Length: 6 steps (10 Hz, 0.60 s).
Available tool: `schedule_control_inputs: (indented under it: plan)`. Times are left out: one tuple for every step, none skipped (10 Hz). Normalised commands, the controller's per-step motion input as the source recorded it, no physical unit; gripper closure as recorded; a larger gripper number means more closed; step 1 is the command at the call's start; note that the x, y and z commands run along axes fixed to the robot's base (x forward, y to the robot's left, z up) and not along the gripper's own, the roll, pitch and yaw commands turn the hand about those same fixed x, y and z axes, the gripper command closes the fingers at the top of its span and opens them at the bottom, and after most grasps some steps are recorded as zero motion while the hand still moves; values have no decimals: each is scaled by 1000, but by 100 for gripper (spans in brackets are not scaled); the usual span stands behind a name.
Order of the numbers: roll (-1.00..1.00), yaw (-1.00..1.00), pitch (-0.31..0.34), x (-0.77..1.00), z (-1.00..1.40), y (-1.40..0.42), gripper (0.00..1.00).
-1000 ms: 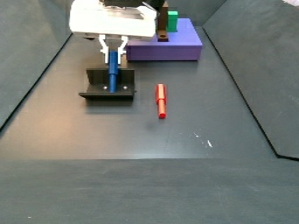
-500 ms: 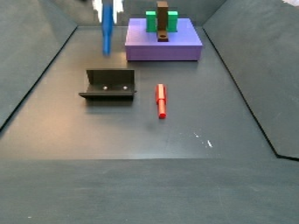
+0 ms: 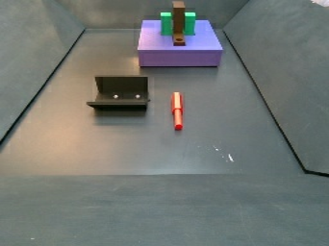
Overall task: Pick up the blue object. Move up. Place the blue object on the fixture. Regrasp the blue object. Move to above the board. Insert the blue object.
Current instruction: Move to above the board.
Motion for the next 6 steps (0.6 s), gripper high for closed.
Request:
schedule_control_inputs:
  plan:
    - [-1000, -179, 134, -923, 305, -1400, 100]
    - [-1000, -173, 123, -966, 285, -1400, 100]
    - [-1000, -162, 116, -1016, 289, -1400, 100]
    - [-1000, -154, 127, -1031, 259, -1400, 100]
    - [-1000, -143, 137, -1005, 275, -1400, 100]
    - [-1000, -130, 140, -658, 162, -869, 100]
